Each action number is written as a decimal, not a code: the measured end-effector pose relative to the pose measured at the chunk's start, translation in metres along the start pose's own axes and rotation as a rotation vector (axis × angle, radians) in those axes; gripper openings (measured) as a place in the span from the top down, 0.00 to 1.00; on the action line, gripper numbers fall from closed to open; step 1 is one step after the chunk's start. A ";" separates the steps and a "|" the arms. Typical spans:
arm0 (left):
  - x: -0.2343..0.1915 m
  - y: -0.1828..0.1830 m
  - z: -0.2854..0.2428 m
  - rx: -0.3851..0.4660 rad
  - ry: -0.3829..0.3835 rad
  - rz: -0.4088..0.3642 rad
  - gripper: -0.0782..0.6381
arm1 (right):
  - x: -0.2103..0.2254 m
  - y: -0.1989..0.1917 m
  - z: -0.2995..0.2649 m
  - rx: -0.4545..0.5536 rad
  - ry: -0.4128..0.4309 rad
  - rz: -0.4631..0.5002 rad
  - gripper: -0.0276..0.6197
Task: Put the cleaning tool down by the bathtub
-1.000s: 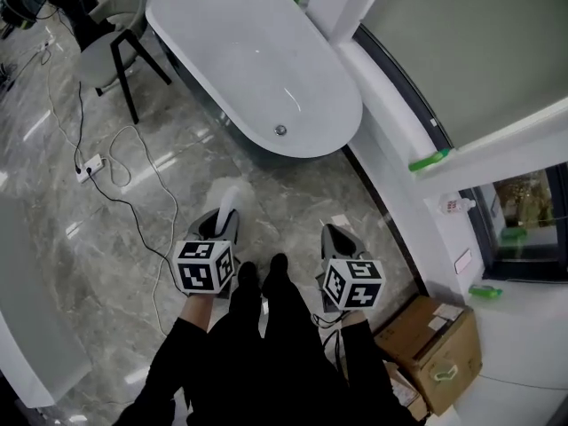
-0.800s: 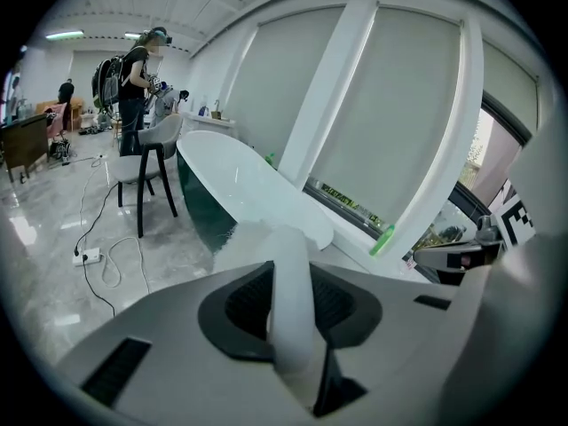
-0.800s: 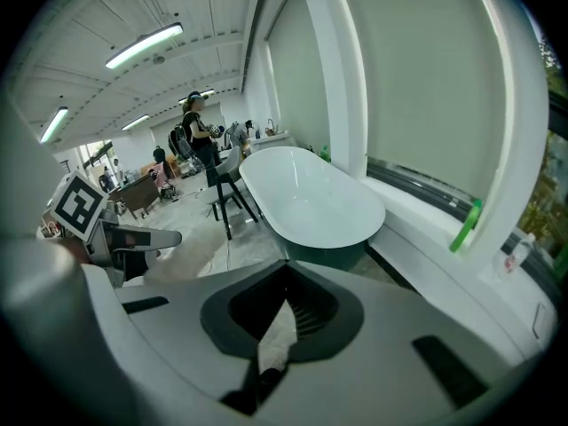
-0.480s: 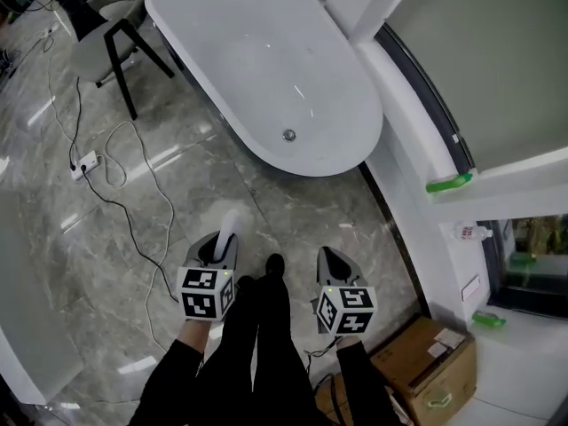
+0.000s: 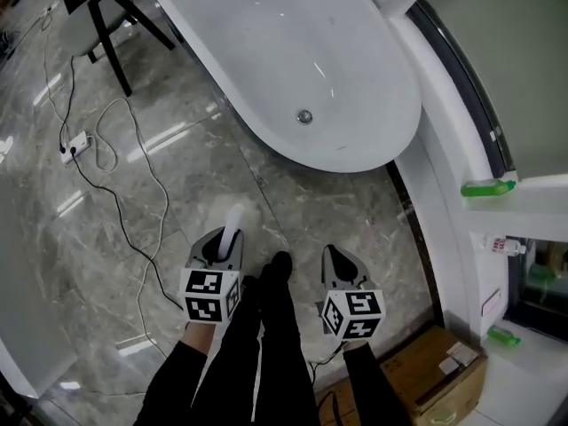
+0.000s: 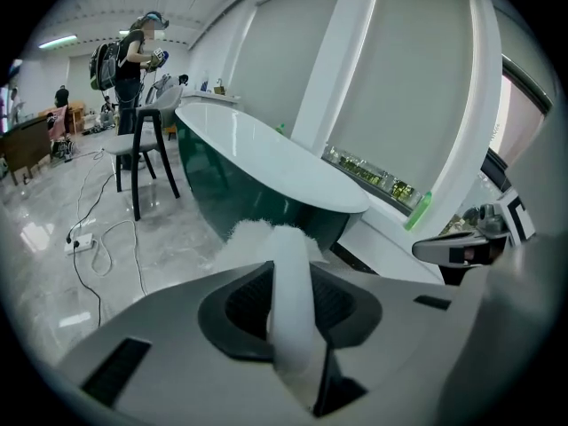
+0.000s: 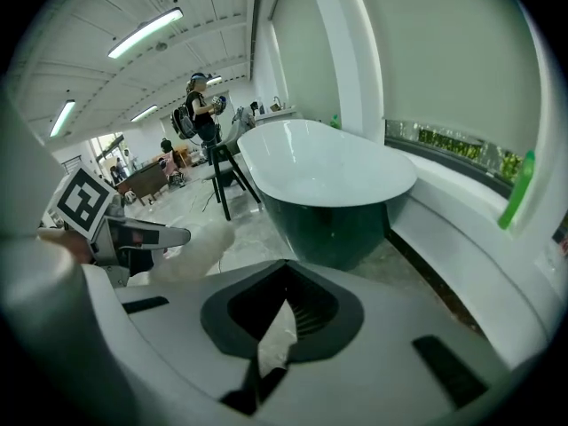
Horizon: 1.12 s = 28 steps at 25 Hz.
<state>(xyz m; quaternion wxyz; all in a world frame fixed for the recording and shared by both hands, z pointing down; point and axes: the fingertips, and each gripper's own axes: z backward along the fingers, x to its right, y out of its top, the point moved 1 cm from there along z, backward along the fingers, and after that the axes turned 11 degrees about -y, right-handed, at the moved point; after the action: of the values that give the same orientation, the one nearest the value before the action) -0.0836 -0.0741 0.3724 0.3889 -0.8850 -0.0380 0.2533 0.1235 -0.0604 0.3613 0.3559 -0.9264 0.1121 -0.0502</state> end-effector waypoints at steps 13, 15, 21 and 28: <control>-0.060 -0.081 -0.105 0.007 0.018 -0.001 0.75 | 0.007 -0.060 -0.138 0.015 0.084 0.092 0.96; -0.070 -0.089 -0.118 0.012 0.020 -0.005 0.75 | 0.007 -0.066 -0.156 0.020 0.094 0.087 0.96; -0.099 -0.111 -0.156 0.028 0.019 -0.014 0.75 | 0.006 -0.077 -0.205 0.053 0.118 0.111 0.96; -0.130 -0.139 -0.202 0.039 0.020 -0.023 0.75 | 0.006 -0.102 -0.260 0.064 0.136 0.148 0.96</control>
<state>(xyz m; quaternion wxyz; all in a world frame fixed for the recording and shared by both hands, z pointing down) -0.0814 -0.1470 0.6403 0.4095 -0.8791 -0.0391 0.2406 0.1020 -0.1563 0.6228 0.3796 -0.8983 0.2023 -0.0901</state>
